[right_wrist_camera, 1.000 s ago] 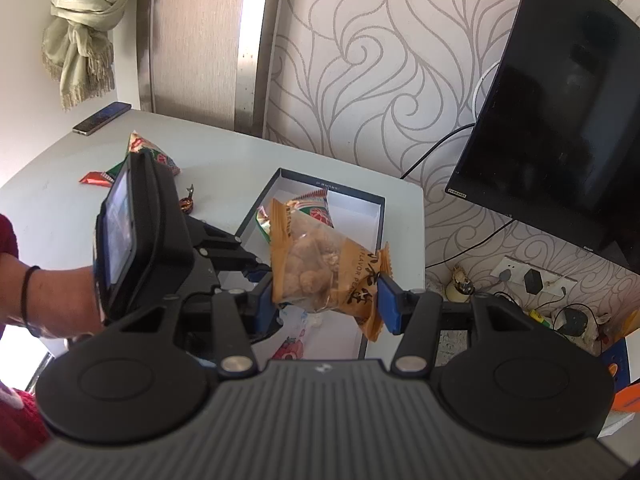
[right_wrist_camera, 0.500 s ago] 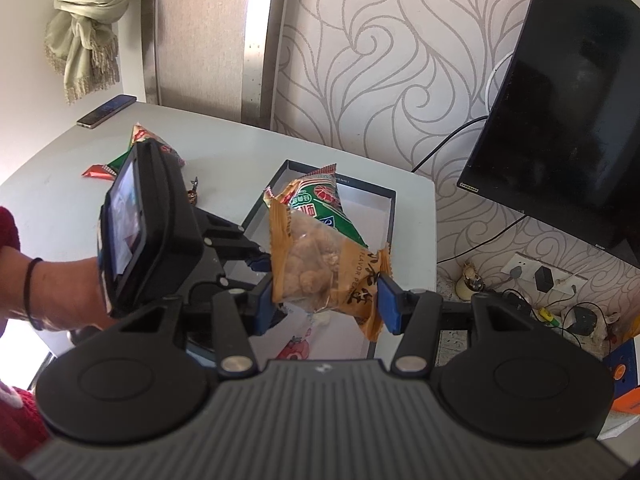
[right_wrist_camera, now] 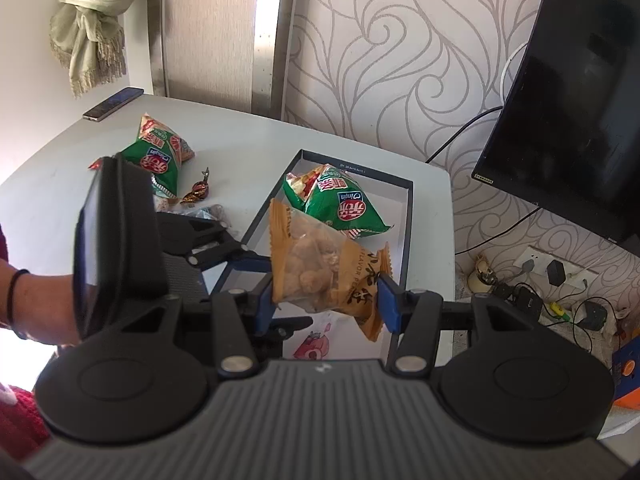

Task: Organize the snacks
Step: 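Lower the peanut bag into the box and open the right gripper while the left releases its candy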

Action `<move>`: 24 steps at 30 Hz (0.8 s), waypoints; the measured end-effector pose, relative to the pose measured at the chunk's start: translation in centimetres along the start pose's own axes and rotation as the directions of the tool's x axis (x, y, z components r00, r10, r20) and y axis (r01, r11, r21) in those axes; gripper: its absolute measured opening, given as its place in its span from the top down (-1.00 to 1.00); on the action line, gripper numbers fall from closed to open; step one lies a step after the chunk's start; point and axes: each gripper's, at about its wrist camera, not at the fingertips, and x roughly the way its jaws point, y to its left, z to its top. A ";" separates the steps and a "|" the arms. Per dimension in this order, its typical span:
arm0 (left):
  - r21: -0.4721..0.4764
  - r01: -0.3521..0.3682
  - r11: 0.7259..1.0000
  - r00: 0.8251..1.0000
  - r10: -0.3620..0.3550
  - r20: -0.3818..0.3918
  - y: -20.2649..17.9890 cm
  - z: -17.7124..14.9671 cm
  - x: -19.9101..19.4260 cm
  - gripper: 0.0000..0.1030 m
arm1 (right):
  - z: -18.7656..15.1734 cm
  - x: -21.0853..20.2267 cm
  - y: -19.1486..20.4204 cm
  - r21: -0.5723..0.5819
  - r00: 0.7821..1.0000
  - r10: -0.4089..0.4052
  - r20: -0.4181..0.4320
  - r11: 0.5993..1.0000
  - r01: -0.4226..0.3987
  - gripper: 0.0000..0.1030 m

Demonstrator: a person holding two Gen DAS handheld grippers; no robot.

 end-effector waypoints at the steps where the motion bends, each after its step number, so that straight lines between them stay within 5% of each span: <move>1: -0.001 0.003 1.000 1.000 -0.003 -0.001 0.0 -0.1 -0.2 -0.35 | -0.1 0.2 0.0 0.000 1.000 0.002 -0.002 1.000 -0.002 -0.06; 24: -0.012 -0.017 1.000 1.000 0.017 0.015 -0.7 -1.9 -4.8 -0.40 | -1.6 7.6 1.3 -0.018 0.992 0.023 -0.122 1.000 -0.026 -0.10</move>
